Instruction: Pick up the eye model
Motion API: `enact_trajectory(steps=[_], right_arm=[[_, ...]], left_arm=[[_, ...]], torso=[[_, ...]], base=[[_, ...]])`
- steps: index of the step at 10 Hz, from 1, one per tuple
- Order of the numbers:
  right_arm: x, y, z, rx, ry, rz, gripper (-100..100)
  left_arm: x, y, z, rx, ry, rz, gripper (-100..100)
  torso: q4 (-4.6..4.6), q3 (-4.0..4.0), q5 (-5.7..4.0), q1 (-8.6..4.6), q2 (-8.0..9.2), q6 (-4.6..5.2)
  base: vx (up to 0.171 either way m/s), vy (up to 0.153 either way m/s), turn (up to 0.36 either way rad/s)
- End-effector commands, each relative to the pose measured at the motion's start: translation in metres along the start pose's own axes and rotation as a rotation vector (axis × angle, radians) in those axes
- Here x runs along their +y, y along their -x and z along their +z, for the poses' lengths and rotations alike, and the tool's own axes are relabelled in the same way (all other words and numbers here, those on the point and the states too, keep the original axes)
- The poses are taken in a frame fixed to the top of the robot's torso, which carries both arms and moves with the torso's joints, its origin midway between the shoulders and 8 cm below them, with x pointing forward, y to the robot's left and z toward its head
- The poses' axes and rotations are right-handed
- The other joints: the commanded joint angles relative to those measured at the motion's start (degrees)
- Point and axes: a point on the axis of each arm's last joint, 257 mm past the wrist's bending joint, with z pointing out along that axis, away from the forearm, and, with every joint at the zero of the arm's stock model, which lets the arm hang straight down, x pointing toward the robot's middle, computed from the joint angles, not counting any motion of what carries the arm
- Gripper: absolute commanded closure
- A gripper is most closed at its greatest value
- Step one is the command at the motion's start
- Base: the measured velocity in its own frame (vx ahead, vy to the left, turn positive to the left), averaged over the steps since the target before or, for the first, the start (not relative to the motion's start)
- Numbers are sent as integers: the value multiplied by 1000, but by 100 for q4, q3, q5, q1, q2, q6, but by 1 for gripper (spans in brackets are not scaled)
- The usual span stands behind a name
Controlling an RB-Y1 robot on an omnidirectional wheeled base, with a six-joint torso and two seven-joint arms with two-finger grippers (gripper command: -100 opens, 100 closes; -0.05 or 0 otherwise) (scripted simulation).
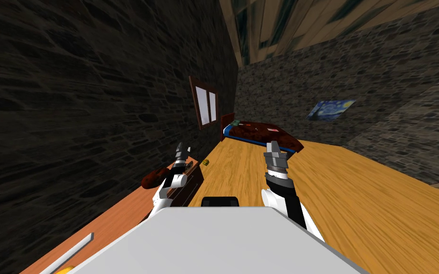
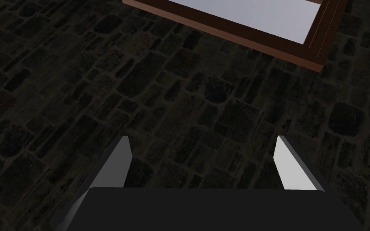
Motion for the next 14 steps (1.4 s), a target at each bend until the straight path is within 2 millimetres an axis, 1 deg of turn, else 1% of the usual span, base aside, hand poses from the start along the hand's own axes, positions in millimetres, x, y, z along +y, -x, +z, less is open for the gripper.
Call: enact_trajectory(steps=[1, 2, 3, 4, 5, 7, 8, 9, 10, 11, 12, 14], right_arm=[[0, 0, 0, 0, 0, 0, 0], [0, 0, 0, 0, 0, 0, 0], [0, 0, 0, 0, 0, 0, 0], [0, 0, 0, 0, 0, 0, 0], [0, 0, 0, 0, 0, 0, 0], [0, 0, 0, 0, 0, 0, 0], [0, 0, 0, 0, 0, 0, 0], [0, 0, 0, 0, 0, 0, 0], [0, 0, 0, 0, 0, 0, 0], [0, 0, 0, 0, 0, 0, 0], [0, 0, 0, 0, 0, 0, 0], [0, 0, 0, 0, 0, 0, 0]], left_arm=[[18, 8, 8, -26, 41, -41, -100], [27, 13, 5, -36, 60, -39, -100], [42, 20, 9, -57, 95, -63, -100], [52, 25, 14, -72, 119, -87, -100], [61, 29, 11, -82, 138, -85, -100], [87, 41, 17, -120, 204, -126, -100], [96, 45, 12, -130, 223, -124, -100], [108, 49, 15, -147, 254, -142, -100], [114, 53, 11, -155, 268, -141, -100], [127, 57, 13, -173, 303, -156, -100], [132, 60, 10, -179, 314, -155, -100], [160, 69, 8, -216, 392, -180, -100]], torso=[[0, 0, 0, 0, 0, 0], [0, 0, -2, -8, 0, 0], [0, 2, -1, -2, 4, 0], [1, 3, 0, 1, 5, 0], [0, 0, -1, -2, 0, -1], [0, -1, 1, 9, -2, 0], [0, -1, 1, 9, -2, -1], [-1, -1, 2, 13, -2, 0], [-1, -2, 3, 15, -3, -1], [-1, -1, 3, 18, -2, -1], [-1, -3, 3, 17, -5, -1], [-1, -4, 4, 23, -7, -1]], base=[[-2, -89, 77], [-11, -69, 27], [-14, -60, 49], [5, -71, 96], [9, -54, 24], [4, -42, 69], [6, -31, 28], [8, -26, 48], [9, -21, 26], [13, -22, 67], [13, -16, 24], [24, -7, 76]])
